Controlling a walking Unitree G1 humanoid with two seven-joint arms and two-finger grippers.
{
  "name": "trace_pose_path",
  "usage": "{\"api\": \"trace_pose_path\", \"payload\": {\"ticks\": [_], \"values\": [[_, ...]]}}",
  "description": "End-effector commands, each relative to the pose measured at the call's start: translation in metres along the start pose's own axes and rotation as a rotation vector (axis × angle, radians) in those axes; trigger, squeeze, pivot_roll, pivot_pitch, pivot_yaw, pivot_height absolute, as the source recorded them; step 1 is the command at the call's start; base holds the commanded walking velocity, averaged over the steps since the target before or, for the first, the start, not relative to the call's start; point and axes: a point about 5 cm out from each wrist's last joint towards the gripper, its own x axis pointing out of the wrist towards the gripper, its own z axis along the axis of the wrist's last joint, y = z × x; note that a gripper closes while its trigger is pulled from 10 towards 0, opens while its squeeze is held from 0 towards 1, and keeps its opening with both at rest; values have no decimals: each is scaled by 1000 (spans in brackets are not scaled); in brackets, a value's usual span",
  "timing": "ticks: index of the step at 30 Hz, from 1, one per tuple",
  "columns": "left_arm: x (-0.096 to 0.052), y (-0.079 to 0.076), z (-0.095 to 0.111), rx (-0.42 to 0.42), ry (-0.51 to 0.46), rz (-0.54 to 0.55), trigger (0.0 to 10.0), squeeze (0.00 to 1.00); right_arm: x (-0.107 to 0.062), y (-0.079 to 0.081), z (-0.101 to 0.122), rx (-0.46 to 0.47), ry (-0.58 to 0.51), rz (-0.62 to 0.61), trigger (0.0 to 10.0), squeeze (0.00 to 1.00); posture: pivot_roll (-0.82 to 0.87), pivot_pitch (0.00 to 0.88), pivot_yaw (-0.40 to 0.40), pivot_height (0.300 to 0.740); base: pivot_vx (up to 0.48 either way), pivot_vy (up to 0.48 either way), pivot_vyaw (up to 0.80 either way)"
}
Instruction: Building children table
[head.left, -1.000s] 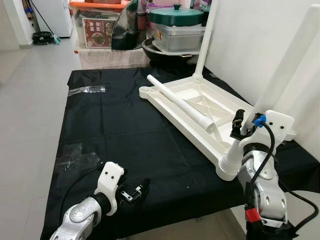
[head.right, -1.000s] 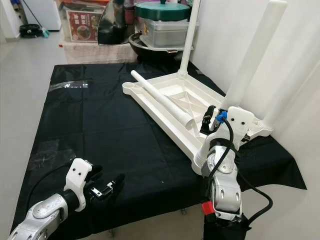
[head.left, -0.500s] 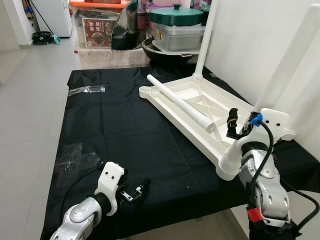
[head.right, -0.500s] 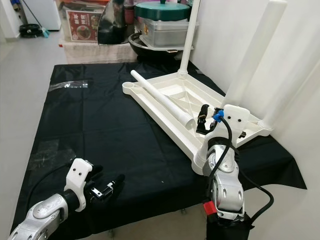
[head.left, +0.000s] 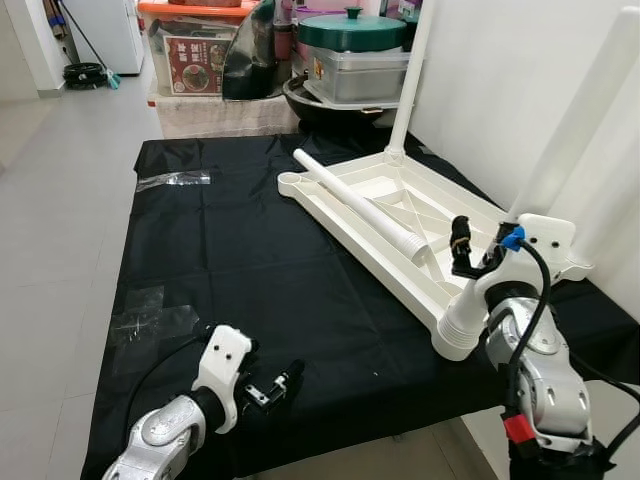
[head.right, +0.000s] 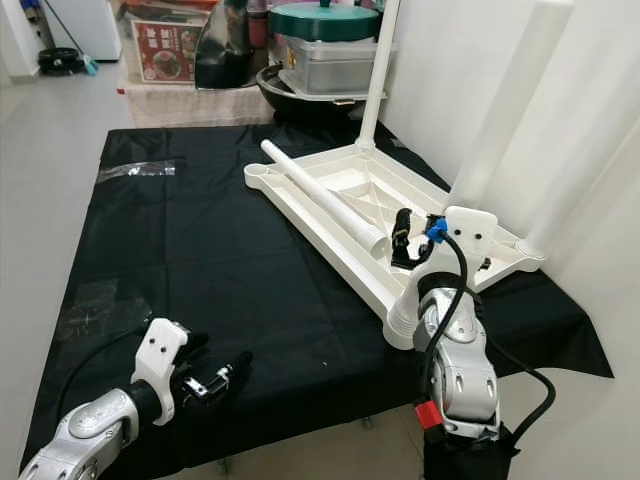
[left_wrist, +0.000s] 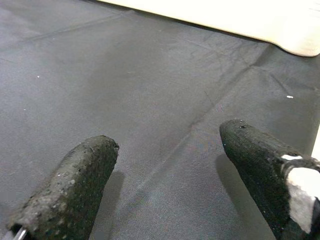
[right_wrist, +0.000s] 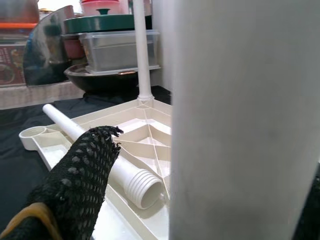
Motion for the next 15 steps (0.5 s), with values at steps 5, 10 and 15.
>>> {"api": "trace_pose_path", "payload": {"ticks": [5, 10, 15], "values": [[1, -1, -4, -3, 18, -8, 10000, 0, -3, 3, -2, -4, 15, 37, 10000, 0, 5, 0, -76, 740, 0, 0, 0], [0, -1, -5, -3, 21, -8, 10000, 0, -4, 2, -3, 0, 18, 45, 10000, 0, 4, 0, -76, 740, 0, 0, 0], [0, -1, -6, -3, 23, -11, 10000, 0, -6, -5, -3, -5, 18, 42, 10000, 0, -5, 0, -68, 740, 0, 0, 0]]}}
